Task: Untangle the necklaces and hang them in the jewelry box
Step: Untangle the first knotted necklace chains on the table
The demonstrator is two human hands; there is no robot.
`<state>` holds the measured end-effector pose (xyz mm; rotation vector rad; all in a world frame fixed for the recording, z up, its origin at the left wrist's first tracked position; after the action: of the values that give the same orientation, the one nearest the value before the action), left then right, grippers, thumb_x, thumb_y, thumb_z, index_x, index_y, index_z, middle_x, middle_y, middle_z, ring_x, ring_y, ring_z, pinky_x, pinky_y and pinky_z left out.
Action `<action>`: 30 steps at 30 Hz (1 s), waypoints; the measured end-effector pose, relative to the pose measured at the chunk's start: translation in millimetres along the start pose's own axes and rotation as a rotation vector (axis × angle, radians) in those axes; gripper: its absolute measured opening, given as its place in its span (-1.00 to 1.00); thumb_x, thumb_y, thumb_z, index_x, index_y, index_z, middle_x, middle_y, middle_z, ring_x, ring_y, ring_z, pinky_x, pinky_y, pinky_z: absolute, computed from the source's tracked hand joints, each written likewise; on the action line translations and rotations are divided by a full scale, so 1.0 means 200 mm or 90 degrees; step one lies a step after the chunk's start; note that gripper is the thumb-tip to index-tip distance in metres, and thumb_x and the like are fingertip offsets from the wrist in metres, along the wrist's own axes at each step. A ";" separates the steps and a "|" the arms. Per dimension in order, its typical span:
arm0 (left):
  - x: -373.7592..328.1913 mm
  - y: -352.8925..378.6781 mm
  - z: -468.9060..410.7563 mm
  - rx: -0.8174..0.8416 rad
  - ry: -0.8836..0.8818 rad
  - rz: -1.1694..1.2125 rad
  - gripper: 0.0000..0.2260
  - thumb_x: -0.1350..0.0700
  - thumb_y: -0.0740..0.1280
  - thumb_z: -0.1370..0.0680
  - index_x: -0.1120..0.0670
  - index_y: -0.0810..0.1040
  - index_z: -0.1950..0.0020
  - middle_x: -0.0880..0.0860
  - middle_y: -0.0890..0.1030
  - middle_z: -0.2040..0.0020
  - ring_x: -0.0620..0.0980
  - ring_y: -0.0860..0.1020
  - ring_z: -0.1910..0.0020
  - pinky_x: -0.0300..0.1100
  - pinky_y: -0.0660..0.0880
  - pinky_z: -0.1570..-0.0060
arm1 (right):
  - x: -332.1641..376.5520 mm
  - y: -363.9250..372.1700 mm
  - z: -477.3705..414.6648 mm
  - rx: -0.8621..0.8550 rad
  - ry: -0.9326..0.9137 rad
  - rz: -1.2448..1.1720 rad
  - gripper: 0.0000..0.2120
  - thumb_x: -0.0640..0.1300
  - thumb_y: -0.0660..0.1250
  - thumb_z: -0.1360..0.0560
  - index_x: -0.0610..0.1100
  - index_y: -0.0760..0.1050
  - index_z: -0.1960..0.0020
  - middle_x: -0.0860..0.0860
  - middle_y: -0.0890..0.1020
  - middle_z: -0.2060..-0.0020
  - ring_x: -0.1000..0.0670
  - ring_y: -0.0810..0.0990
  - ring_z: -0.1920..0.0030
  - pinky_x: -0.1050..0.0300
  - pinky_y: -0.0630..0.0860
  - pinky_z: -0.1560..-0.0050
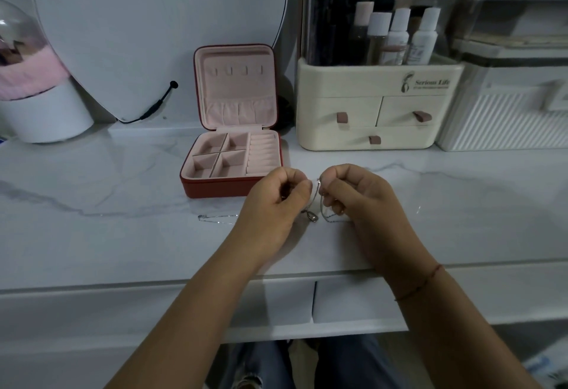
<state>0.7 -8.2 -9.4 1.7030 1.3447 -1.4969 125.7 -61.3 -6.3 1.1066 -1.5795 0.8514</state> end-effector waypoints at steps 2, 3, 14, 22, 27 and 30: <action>-0.01 -0.01 0.01 -0.009 -0.009 0.024 -0.93 0.21 0.29 -0.55 0.09 0.55 0.05 -0.01 0.53 0.24 -0.21 0.47 0.29 -0.40 0.43 0.24 | -0.01 -0.01 0.00 -0.007 0.007 -0.010 -0.86 -0.32 0.26 -0.50 -0.18 0.55 0.18 0.02 0.56 0.36 0.16 0.48 0.38 0.34 0.41 0.33; -0.01 -0.01 0.01 -0.012 -0.007 0.035 -0.91 0.22 0.29 -0.55 0.05 0.56 0.05 -0.03 0.54 0.22 -0.23 0.48 0.28 -0.43 0.44 0.24 | -0.01 -0.02 0.00 -0.004 0.007 -0.013 -0.87 -0.31 0.27 -0.50 -0.17 0.55 0.17 0.02 0.56 0.36 0.15 0.48 0.37 0.33 0.41 0.31; -0.05 -0.03 0.04 -0.097 0.092 0.020 -0.91 0.24 0.43 -0.45 0.06 0.64 0.11 -0.08 0.64 0.25 -0.26 0.54 0.25 -0.45 0.45 0.20 | -0.02 -0.01 0.00 0.036 -0.003 -0.011 -0.89 -0.26 0.30 -0.52 -0.15 0.57 0.16 0.07 0.56 0.39 0.15 0.47 0.35 0.34 0.40 0.29; -0.07 -0.01 0.04 -0.081 0.156 -0.075 -0.91 0.21 0.39 -0.49 0.02 0.58 0.13 -0.02 0.60 0.18 -0.15 0.53 0.20 -0.41 0.44 0.16 | -0.02 0.00 0.00 0.051 0.021 -0.029 -0.89 -0.22 0.31 -0.48 -0.17 0.54 0.22 -0.04 0.51 0.37 0.09 0.43 0.34 0.18 0.36 0.25; -0.06 0.00 0.03 -0.042 0.172 -0.102 -0.97 0.19 0.33 -0.54 0.09 0.54 0.10 -0.06 0.54 0.21 -0.28 0.46 0.23 -0.45 0.37 0.16 | -0.03 0.00 0.00 0.069 0.031 -0.069 -0.84 -0.07 0.30 -0.38 -0.17 0.54 0.22 -0.05 0.51 0.38 0.01 0.42 0.30 0.12 0.33 0.22; -0.06 0.00 0.02 -0.027 0.150 -0.076 -0.96 0.20 0.32 -0.55 0.09 0.53 0.09 -0.11 0.52 0.25 -0.32 0.46 0.27 -0.47 0.35 0.19 | -0.04 0.00 0.00 0.074 0.025 -0.062 -0.85 -0.06 0.30 -0.40 -0.14 0.54 0.22 -0.05 0.52 0.37 0.01 0.42 0.29 0.12 0.34 0.21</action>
<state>-0.4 -16.3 -0.4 1.8466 1.6131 -1.3510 127.1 -60.2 -13.3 1.2317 -1.4468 0.9026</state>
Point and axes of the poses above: each hand's wrist, its own z-axis away from the middle knuckle, its own y-axis out of the palm, x = y × z, the point moved 3 cm from there along -z, towards the middle knuckle
